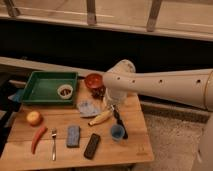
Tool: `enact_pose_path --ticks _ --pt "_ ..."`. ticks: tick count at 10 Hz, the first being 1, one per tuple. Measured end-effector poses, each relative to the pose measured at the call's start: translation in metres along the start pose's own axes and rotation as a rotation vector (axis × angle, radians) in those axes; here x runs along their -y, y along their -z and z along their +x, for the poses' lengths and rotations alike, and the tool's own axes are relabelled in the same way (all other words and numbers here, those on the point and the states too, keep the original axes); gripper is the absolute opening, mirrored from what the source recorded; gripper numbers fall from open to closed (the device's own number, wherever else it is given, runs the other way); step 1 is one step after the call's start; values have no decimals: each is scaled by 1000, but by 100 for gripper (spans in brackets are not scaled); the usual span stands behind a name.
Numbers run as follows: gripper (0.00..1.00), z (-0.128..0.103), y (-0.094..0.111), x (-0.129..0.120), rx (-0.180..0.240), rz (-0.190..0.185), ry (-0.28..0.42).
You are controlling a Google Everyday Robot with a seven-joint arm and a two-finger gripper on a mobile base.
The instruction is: Place eraser in purple bowl
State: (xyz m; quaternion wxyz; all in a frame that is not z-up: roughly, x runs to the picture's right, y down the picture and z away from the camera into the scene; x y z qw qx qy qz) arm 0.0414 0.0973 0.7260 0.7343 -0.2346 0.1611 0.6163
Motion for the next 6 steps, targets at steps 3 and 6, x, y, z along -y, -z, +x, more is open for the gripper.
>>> enact_pose_path --ticks 3,6 --pt "65 5 1 -13 -9 -17 54" --pt "65 5 0 -15 -15 -23 60"
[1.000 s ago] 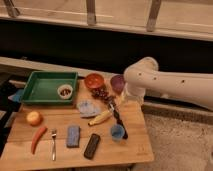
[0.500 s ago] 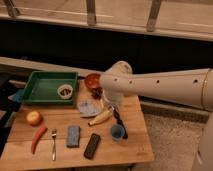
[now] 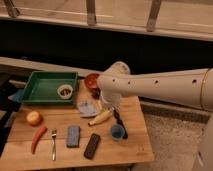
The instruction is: Place eraser in purple bowl
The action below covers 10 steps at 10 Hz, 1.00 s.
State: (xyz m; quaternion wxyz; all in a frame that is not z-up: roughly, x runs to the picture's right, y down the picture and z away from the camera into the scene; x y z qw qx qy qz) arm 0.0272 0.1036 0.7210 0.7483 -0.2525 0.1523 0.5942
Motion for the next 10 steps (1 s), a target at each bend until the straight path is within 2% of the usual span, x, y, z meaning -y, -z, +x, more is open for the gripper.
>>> enact_pose_path --ticks 2,4,10 --pt "65 2 -14 -9 -37 -11 12" --pt "65 10 -45 -29 -97 -22 27" --pt "65 27 -81 -66 -215 -28 55"
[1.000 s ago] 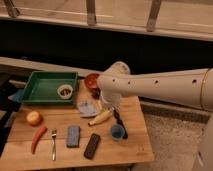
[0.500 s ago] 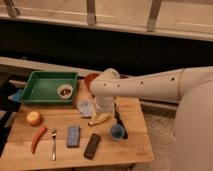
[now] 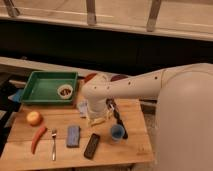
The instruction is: Place eraser in purple bowl
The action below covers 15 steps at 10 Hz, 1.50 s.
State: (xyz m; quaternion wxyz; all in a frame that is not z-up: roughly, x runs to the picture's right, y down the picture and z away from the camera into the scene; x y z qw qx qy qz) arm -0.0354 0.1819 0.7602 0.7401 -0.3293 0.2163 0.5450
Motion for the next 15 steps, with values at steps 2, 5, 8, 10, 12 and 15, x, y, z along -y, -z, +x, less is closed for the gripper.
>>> enact_pose_path --ticks 2,5,8,10,12,15 --pt "65 7 -12 0 -24 10 -60" --pt "65 20 -17 10 10 22 -314" --pt "65 27 -18 14 24 23 -442" --pt "65 23 -25 8 -12 8 -387" --pt "65 21 -38 1 -59 -9 -343" --pt "65 19 -46 -5 -93 -16 -308"
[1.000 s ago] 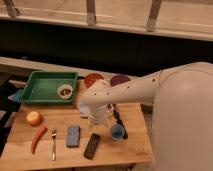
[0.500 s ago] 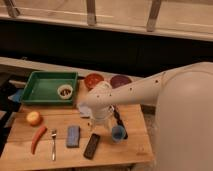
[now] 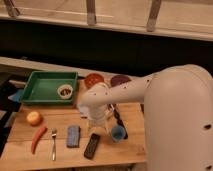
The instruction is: Place eraser in purple bowl
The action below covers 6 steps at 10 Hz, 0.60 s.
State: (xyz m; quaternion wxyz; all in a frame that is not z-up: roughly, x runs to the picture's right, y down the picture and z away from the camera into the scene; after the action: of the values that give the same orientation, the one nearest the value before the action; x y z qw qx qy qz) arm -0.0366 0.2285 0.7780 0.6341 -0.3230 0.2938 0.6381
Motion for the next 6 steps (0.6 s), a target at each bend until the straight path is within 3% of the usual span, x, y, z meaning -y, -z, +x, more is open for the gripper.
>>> enact_pose_path --ticks 3,6 --pt "65 0 -7 -1 -27 10 14" --pt "65 0 -24 2 -88 14 19"
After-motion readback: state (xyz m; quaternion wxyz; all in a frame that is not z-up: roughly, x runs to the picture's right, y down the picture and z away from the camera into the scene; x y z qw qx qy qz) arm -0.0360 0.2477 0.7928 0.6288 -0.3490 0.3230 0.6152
